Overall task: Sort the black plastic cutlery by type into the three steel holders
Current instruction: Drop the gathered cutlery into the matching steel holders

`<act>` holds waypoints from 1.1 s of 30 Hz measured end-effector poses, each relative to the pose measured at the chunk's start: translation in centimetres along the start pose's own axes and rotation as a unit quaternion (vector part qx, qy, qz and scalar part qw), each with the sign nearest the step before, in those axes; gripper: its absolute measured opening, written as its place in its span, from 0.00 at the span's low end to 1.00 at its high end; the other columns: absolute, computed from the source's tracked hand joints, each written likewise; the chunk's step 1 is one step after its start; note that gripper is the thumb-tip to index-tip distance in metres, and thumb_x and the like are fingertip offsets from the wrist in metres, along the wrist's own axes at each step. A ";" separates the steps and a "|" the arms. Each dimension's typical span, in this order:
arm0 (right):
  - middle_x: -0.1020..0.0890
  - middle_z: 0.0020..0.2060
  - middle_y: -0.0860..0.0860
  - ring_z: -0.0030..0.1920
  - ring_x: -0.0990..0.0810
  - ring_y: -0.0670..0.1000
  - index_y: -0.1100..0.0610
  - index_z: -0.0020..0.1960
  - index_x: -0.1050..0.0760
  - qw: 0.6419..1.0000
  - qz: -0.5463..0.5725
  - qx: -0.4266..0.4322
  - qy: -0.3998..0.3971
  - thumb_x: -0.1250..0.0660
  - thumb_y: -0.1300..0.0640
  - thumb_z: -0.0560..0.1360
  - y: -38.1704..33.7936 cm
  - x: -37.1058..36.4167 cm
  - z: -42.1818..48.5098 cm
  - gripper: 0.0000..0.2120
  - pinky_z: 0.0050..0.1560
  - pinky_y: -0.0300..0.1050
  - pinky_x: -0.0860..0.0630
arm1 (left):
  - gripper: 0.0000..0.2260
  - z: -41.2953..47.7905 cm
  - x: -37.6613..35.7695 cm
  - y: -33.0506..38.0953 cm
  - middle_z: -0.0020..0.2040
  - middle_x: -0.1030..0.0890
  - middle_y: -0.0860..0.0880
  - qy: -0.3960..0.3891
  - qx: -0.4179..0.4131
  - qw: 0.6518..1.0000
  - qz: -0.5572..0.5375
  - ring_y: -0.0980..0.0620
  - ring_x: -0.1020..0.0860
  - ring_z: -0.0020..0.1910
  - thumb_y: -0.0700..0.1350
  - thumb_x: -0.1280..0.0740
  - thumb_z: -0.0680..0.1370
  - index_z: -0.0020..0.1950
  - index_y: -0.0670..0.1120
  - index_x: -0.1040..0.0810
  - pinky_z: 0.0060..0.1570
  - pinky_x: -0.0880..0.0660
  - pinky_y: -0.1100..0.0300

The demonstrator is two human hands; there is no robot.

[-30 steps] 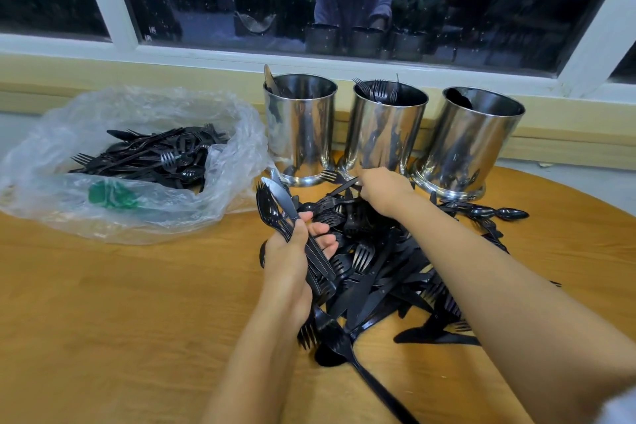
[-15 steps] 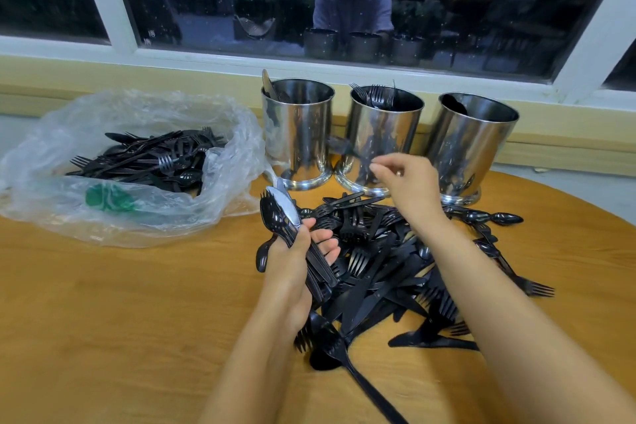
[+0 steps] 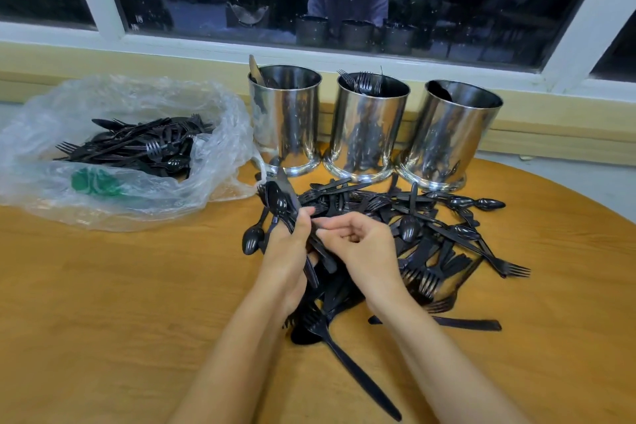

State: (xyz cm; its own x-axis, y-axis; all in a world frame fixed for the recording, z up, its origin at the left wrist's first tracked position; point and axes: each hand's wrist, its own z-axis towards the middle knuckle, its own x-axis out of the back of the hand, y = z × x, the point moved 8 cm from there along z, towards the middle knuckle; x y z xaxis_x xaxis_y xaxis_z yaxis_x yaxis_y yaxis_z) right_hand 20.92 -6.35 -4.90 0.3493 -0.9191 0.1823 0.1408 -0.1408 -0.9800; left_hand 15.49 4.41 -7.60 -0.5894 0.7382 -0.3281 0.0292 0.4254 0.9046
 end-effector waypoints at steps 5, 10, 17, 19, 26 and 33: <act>0.18 0.40 0.45 0.37 0.25 0.41 0.49 0.44 0.16 0.993 -0.092 0.061 -0.040 0.27 0.60 0.73 0.1 -0.8 0.1 0.06 0.42 0.33 0.27 | 0.10 0.5 0.9 0.8 0.50 0.16 0.44 0.020 -0.023 0.998 -0.059 0.47 0.16 0.49 0.44 0.43 0.84 0.59 0.42 0.26 0.52 0.19 0.47; 0.20 0.41 0.46 0.36 0.27 0.40 0.51 0.46 0.17 0.983 -0.150 0.101 -0.031 0.29 0.60 0.75 -0.4 0.2 1.5 0.05 0.41 0.29 0.31 | 0.08 1.0 3.6 3.6 0.35 0.24 0.49 0.055 -0.085 0.993 -0.058 0.56 0.27 0.25 0.44 0.46 0.85 0.54 0.44 0.28 0.28 0.25 0.61; 0.22 0.43 0.46 0.40 0.27 0.42 0.56 0.54 0.18 0.935 -0.281 0.177 -0.127 0.31 0.61 0.76 -3.1 -4.8 5.5 0.07 0.47 0.30 0.31 | 0.09 1.5 8.3 6.5 0.35 0.32 0.51 0.107 -0.144 0.983 -0.045 0.58 0.37 0.25 0.45 0.46 0.86 0.51 0.47 0.28 0.24 0.34 0.65; 0.21 0.47 0.47 0.45 0.26 0.43 0.57 0.57 0.19 0.901 -0.338 0.208 -0.173 0.32 0.62 0.77 -3.8 -7.6 6.5 0.09 0.51 0.36 0.30 | 0.09 1.6 9.0 6.6 0.35 0.32 0.51 0.114 -0.145 0.982 -0.051 0.58 0.37 0.24 0.46 0.46 0.86 0.52 0.47 0.28 0.24 0.34 0.65; 0.27 0.55 0.57 0.49 0.23 0.59 0.55 0.59 0.21 0.753 -0.545 0.251 -0.270 0.34 0.67 0.75 -2.2 -13.6 8.0 0.15 0.43 0.46 0.29 | 0.07 1.8 9.9 6.4 0.35 0.31 0.51 0.127 -0.134 0.980 -0.079 0.58 0.36 0.24 0.46 0.46 0.86 0.55 0.46 0.29 0.25 0.34 0.64; 0.23 0.48 0.52 0.51 0.26 0.52 0.57 0.52 0.20 0.685 -0.571 0.340 -0.299 0.33 0.60 0.77 -2.2 -12.8 6.7 0.06 0.44 0.43 0.32 | 0.08 1.8 9.7 6.2 0.35 0.31 0.50 0.130 -0.118 0.978 -0.114 0.58 0.35 0.24 0.46 0.45 0.85 0.55 0.45 0.29 0.24 0.33 0.65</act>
State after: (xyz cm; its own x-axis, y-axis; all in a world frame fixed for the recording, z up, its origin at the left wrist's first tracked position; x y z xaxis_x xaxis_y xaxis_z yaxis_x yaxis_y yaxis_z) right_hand 22.34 8.17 -4.55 -0.0598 -0.0100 0.9982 0.9662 -0.2517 0.0554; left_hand 11.41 15.11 -5.65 -0.7457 0.4671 -0.4751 -0.2947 0.4082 0.8640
